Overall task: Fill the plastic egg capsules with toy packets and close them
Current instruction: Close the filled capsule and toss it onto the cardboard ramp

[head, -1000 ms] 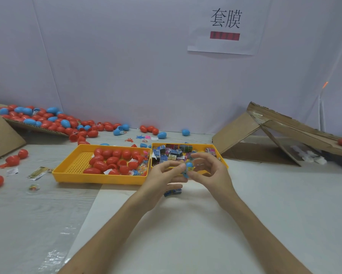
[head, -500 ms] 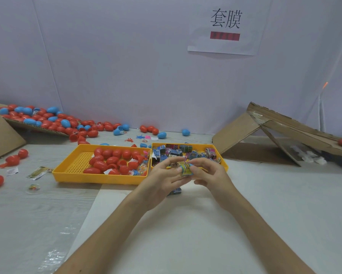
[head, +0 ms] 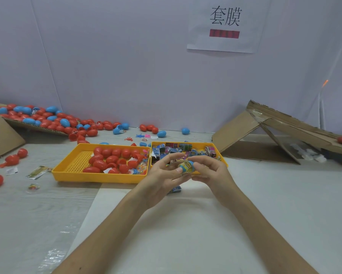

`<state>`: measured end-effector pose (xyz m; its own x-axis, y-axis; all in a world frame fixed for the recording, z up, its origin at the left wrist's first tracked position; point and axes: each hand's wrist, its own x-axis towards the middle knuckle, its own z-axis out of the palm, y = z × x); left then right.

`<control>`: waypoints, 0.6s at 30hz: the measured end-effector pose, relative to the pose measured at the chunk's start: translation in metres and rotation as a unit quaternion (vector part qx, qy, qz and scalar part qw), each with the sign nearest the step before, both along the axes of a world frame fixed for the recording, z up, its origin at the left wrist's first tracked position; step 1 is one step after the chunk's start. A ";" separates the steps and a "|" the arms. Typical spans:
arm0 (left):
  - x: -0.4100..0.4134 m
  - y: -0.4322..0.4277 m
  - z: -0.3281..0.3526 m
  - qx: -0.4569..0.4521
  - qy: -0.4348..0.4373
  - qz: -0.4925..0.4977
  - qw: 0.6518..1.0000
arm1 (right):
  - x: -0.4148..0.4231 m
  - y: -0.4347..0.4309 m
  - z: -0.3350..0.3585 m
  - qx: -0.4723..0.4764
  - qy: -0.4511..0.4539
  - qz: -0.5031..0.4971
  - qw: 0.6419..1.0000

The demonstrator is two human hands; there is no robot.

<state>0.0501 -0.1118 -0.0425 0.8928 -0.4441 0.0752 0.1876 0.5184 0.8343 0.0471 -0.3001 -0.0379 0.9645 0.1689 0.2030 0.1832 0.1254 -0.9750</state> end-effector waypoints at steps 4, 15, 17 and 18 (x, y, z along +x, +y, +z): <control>0.000 -0.001 0.000 0.023 -0.007 0.006 1.000 | -0.001 0.001 0.001 -0.013 0.014 -0.005 1.000; -0.003 -0.003 0.001 0.065 -0.020 0.010 0.998 | 0.004 -0.003 -0.002 0.027 0.026 0.012 0.999; -0.002 -0.004 0.000 0.071 -0.027 0.014 0.997 | 0.003 -0.003 -0.001 0.030 0.021 0.003 0.999; -0.002 -0.005 0.000 0.082 -0.035 0.020 0.996 | 0.003 -0.002 -0.001 0.023 0.017 -0.002 1.000</control>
<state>0.0479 -0.1166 -0.0429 0.9053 -0.4194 0.0676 0.1072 0.3796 0.9189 0.0500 -0.3023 -0.0389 0.9719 0.1559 0.1766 0.1499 0.1691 -0.9741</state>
